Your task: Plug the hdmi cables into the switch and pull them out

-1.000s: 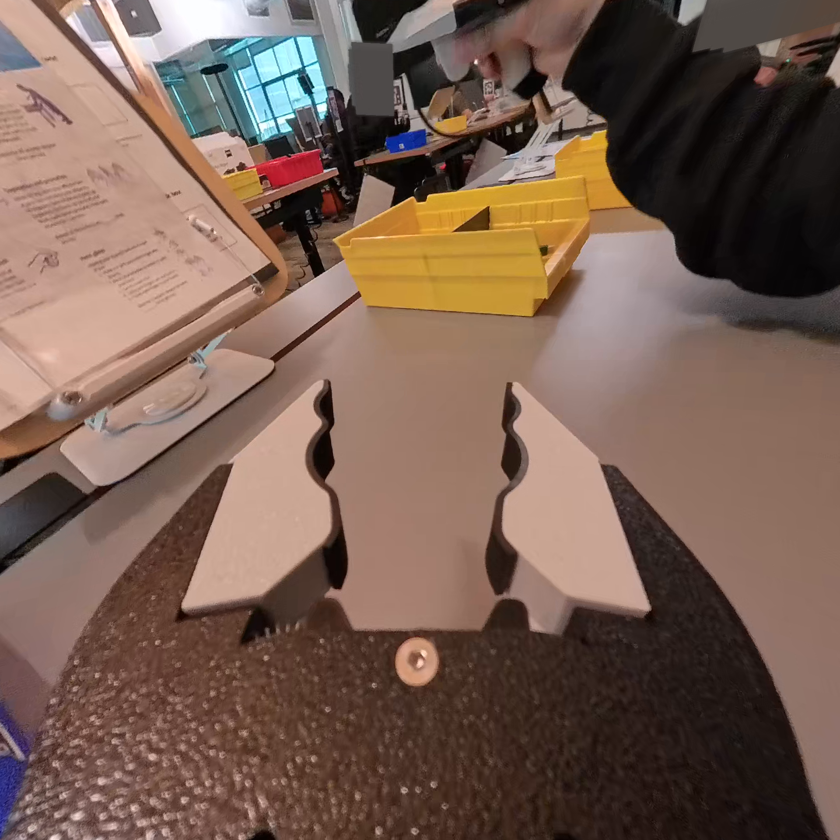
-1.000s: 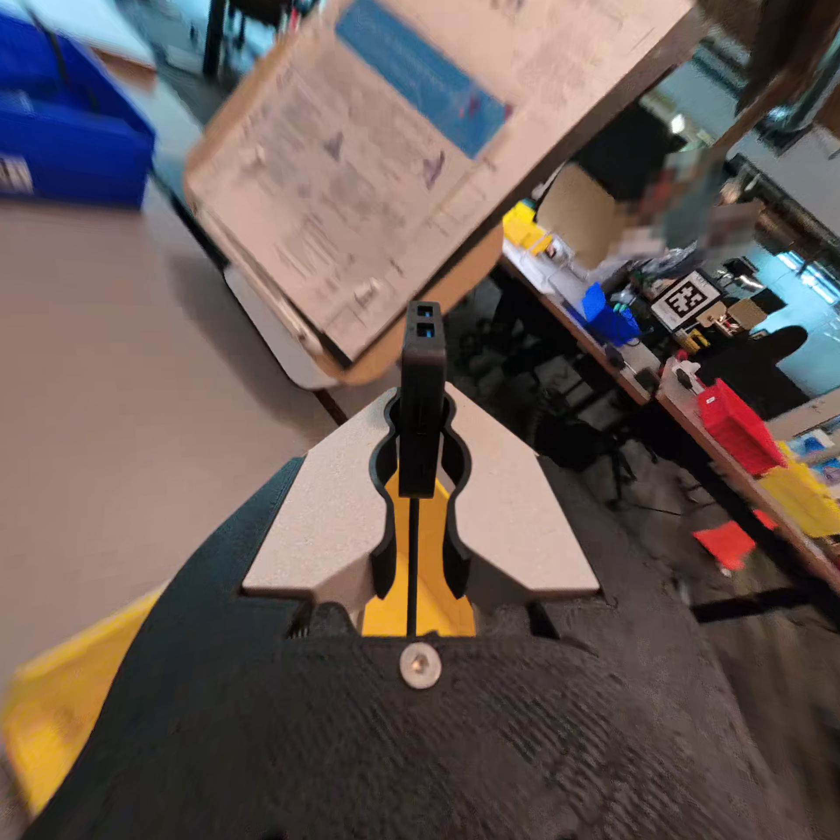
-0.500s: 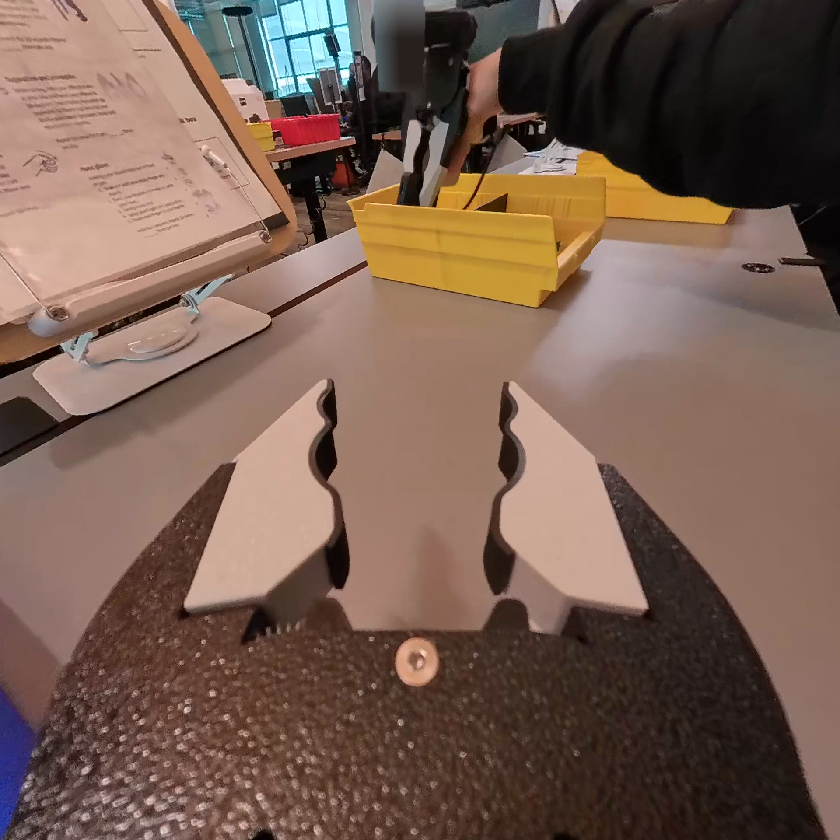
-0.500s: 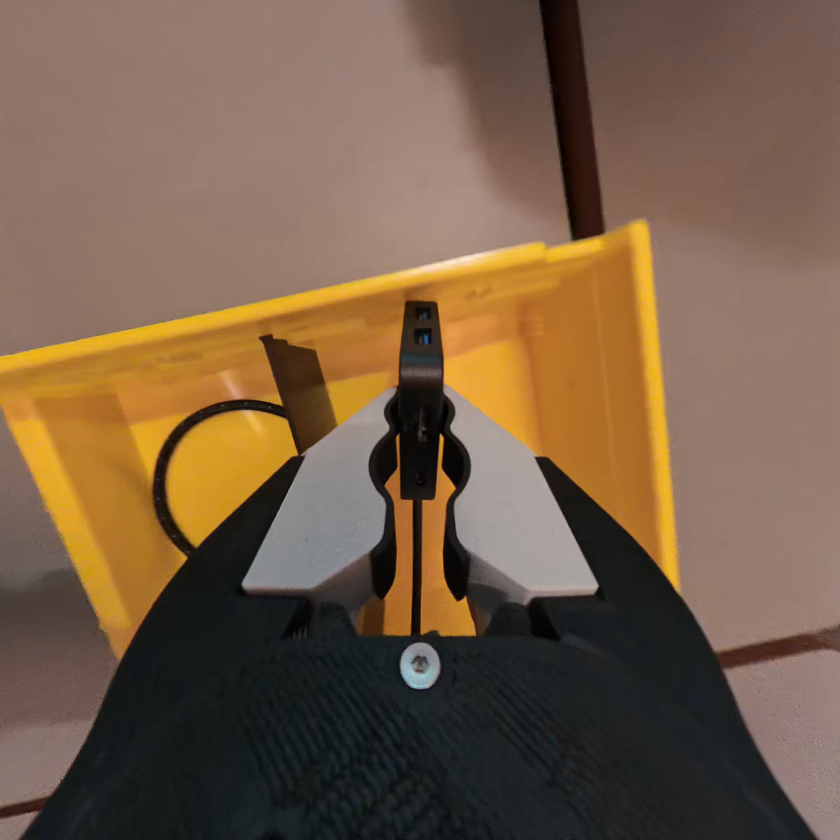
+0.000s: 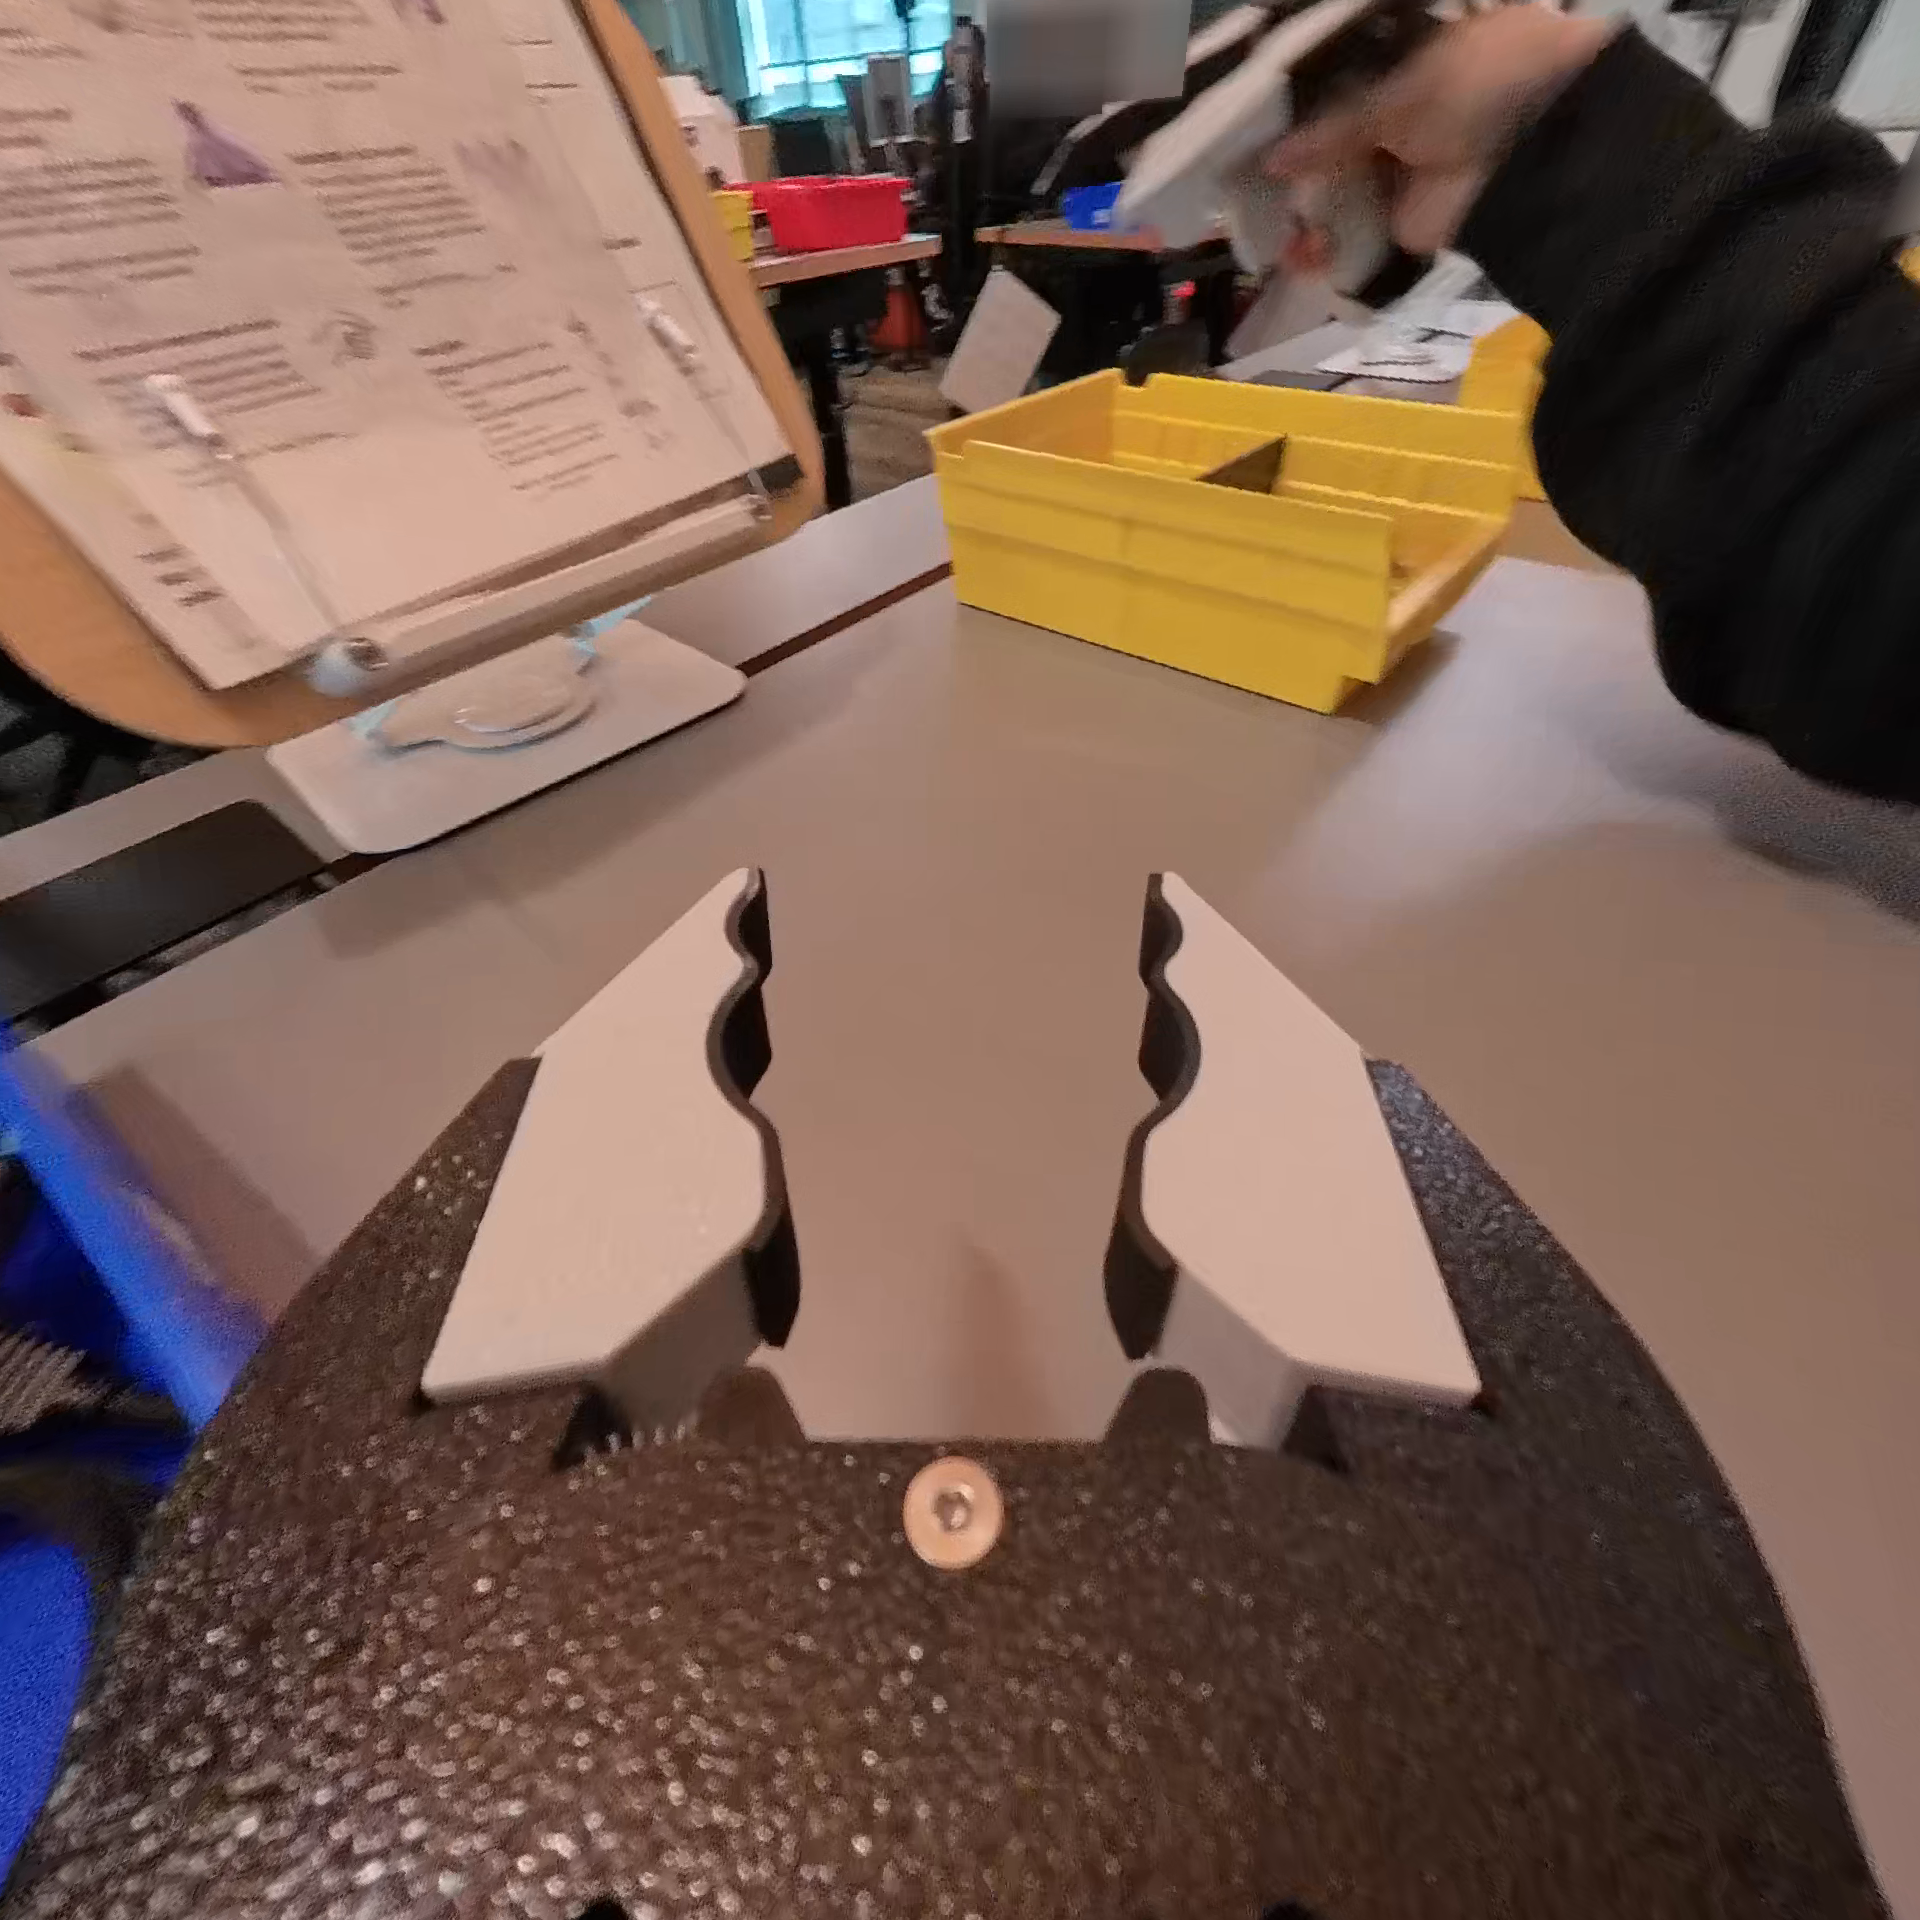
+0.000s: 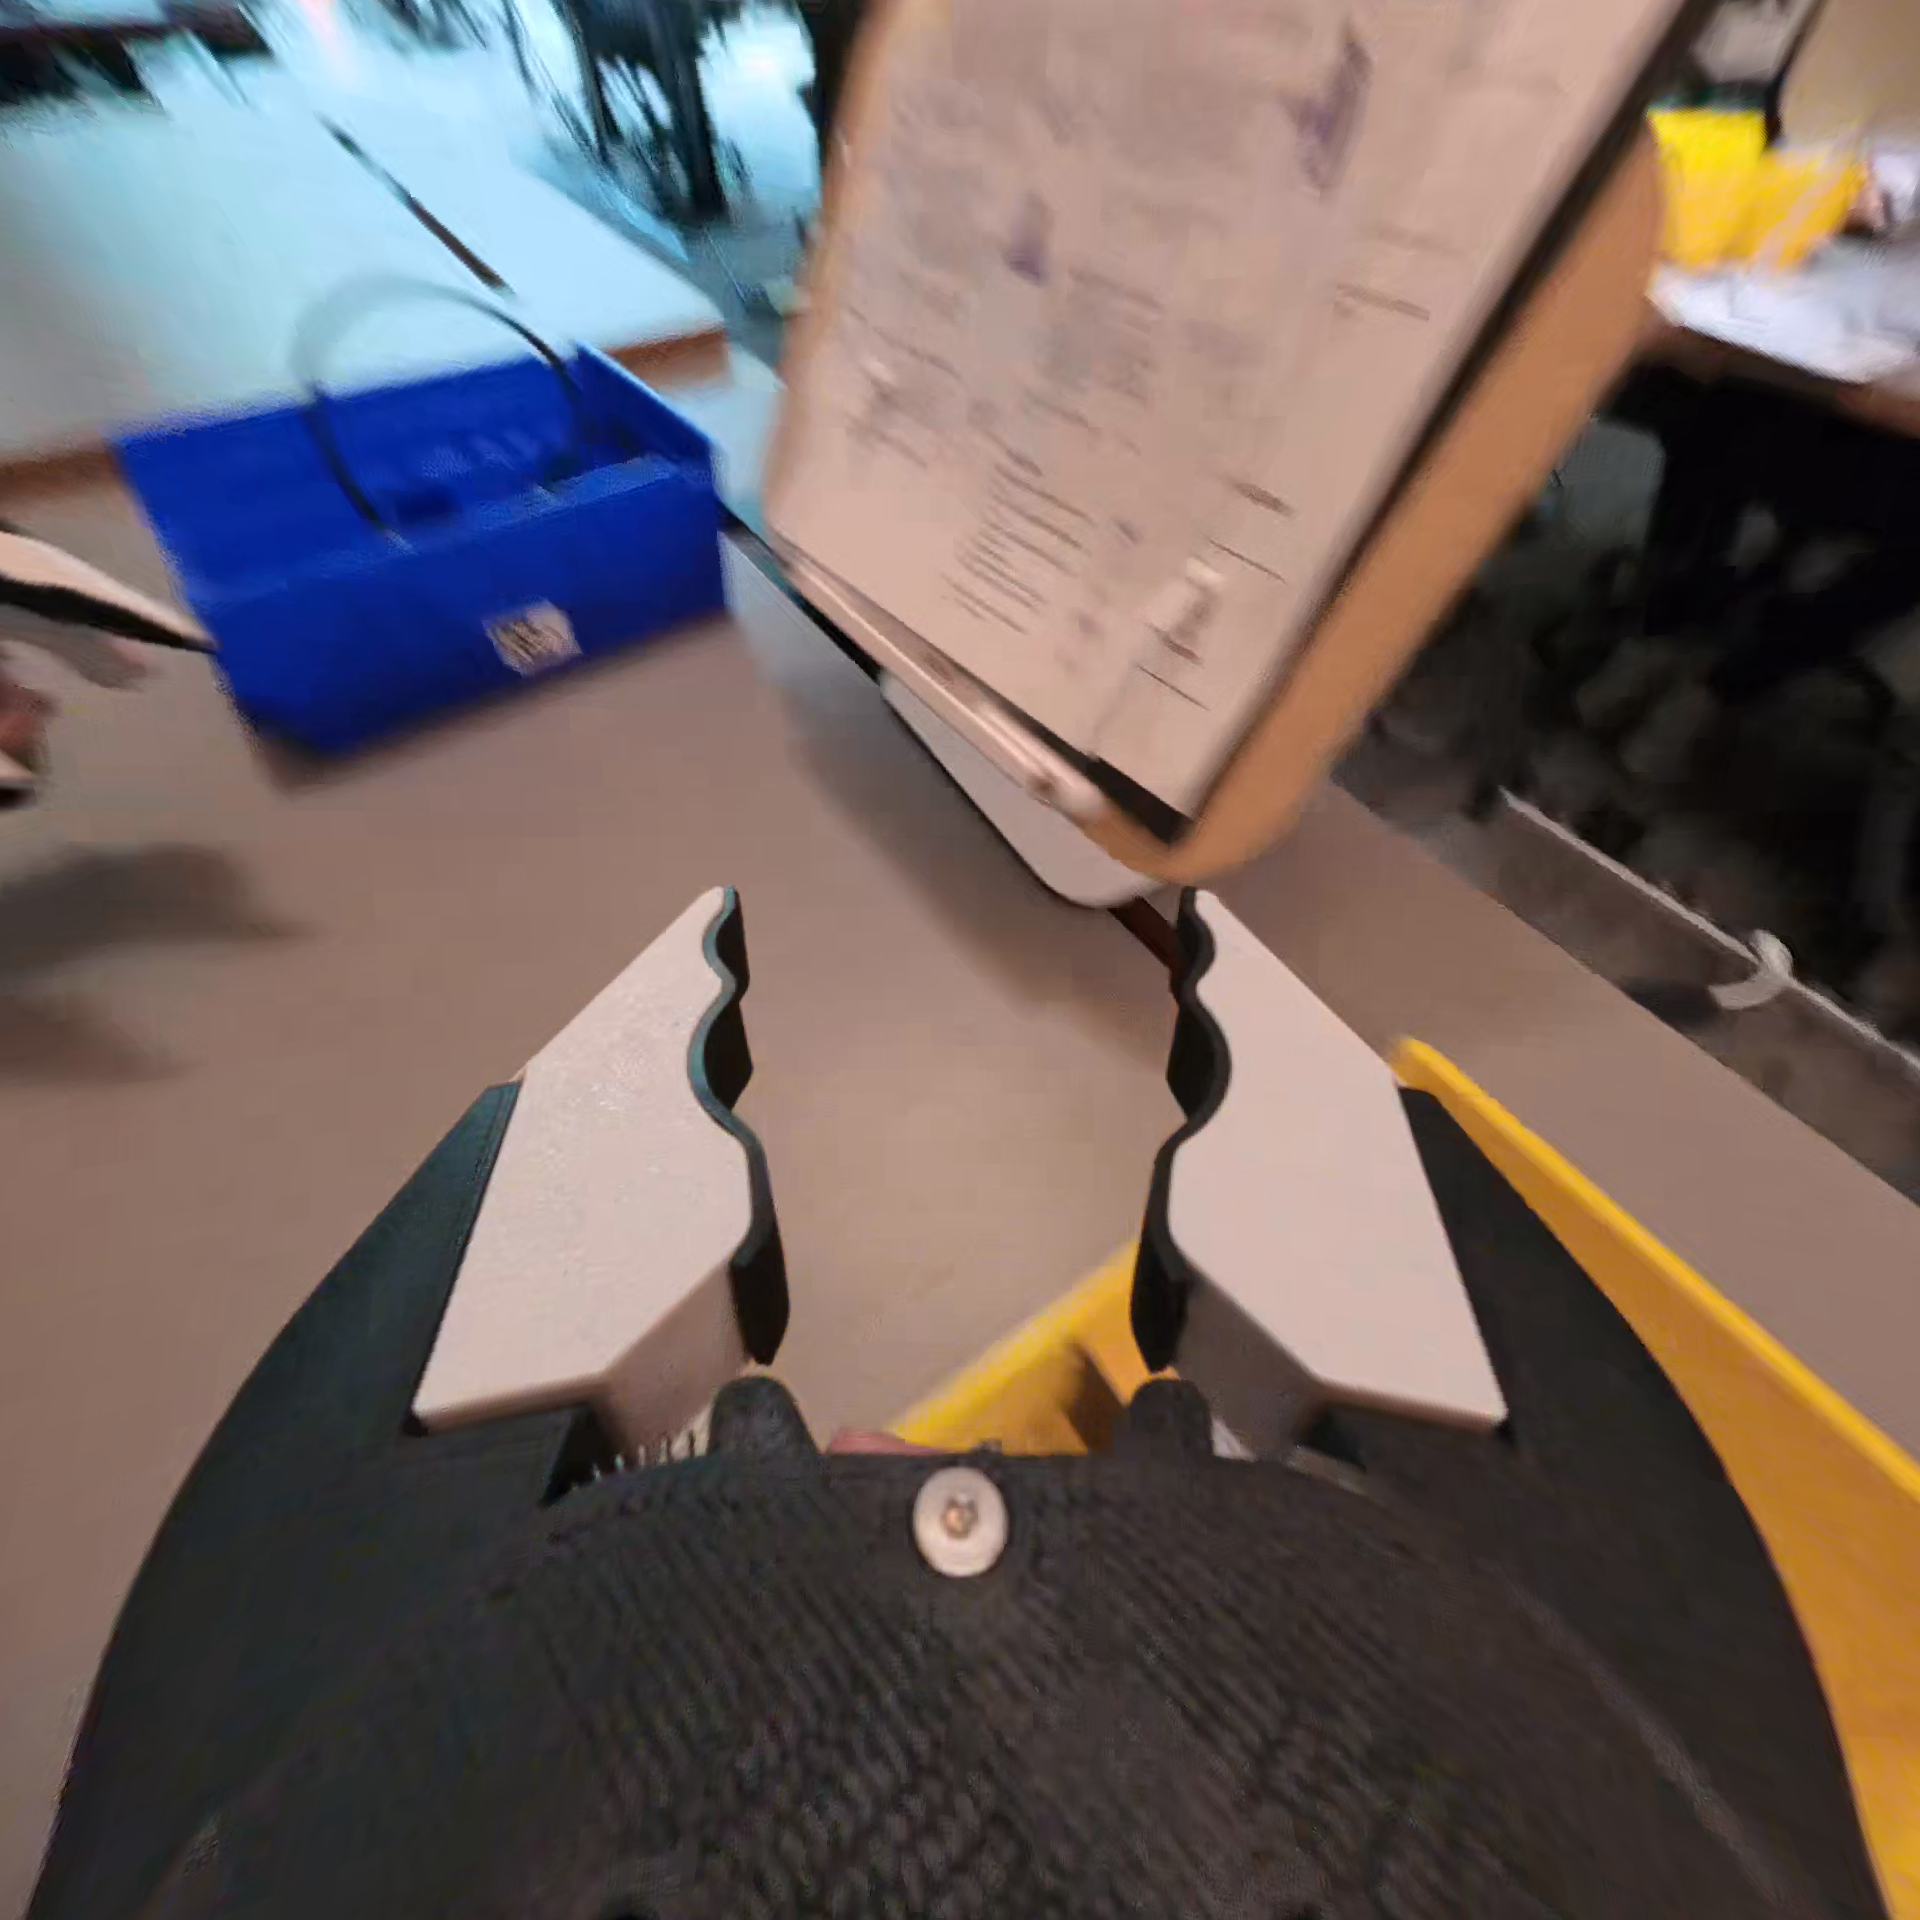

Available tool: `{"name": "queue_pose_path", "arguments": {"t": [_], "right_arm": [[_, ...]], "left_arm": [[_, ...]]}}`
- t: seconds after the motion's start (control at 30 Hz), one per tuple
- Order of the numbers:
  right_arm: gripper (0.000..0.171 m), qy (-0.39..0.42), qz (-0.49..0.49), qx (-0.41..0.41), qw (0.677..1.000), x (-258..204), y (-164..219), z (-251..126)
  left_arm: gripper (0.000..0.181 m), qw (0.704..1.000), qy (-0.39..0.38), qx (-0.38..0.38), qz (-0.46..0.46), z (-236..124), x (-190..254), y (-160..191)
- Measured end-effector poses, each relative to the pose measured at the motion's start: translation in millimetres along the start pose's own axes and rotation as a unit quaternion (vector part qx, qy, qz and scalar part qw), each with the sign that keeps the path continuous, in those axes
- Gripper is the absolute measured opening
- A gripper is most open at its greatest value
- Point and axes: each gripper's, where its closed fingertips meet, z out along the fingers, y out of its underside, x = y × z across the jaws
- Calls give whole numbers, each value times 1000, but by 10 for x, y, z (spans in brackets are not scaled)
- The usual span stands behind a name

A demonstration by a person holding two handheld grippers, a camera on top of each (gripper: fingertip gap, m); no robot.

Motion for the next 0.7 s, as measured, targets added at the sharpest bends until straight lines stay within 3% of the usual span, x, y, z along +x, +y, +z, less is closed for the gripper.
{"name": "queue_pose_path", "arguments": {"t": [0.03, 0.13, 0.27, 0.37, 0.5, 0.7], "right_arm": [[79, -12, 1, 31, 999, -236, -25, 51], [81, -23, 7, 66, 998, -731, 29, 289], [84, -63, -32, 49, 996, -1155, 59, 613], [86, -78, -66, 66, 993, -1342, -76, 657], [86, -93, -104, 57, 989, -1434, -30, 625], [84, -95, -93, 56, 990, -1401, -19, 550]], "left_arm": [[68, 1000, -21, -5, -6, -38, -96, -49], [64, 993, -109, -39, -17, -242, -518, -133], [67, 966, -204, -161, -7, -617, -1225, 64], [69, 942, -251, -224, -6, -847, -1728, 189], [72, 925, -220, -306, 38, -826, -2059, 383], [76, 864, -112, -452, 192, -612, -2347, 926]]}}
